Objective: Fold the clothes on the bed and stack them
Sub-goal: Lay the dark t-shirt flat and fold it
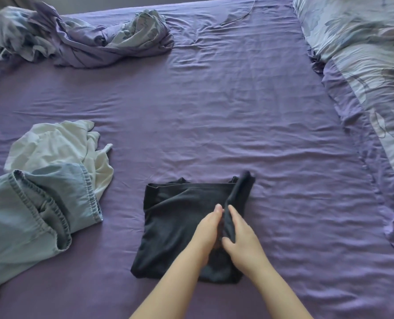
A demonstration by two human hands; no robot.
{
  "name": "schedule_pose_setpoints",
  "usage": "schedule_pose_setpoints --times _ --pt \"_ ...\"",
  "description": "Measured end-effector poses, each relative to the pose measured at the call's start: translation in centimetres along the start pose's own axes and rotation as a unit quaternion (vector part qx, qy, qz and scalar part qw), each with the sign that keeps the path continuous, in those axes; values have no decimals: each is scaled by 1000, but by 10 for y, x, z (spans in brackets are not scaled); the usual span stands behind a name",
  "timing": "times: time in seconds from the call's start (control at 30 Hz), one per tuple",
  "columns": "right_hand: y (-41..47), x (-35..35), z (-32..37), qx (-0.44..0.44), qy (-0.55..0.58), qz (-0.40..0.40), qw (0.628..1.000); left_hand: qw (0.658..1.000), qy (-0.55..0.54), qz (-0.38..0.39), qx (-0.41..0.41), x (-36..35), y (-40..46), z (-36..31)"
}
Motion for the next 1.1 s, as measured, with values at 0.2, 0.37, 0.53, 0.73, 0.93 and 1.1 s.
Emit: schedule_pose_setpoints --times 0.2,0.37,0.53,0.73,0.93,1.1 --pt "-17 -71 47 94 1 6 996 998 -67 4 -12 73 18 -18" --pt "-28 -127 71 153 -40 62 986 990 4 -62 -125 140 39 -31" --pt "-49 -161 68 205 -195 62 957 941 247 -111 -203 175 54 -27" --pt "-60 -182 45 278 -310 91 905 869 399 -163 -243 179 50 -13" --pt "-45 -145 32 181 -234 -53 954 903 346 -185 -174 181 33 14" --pt "-11 -112 22 -138 -103 -148 974 962 170 -205 -68 175 39 16"
Point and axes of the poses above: each hand's wrist, its own y-axis towards the middle knuckle, its own x-axis out of the back of the hand, z = x × y, the point moved 2 cm from there along y, towards the middle knuckle, and after that the axes turned 9 degrees about -z, right-handed, at the moved point
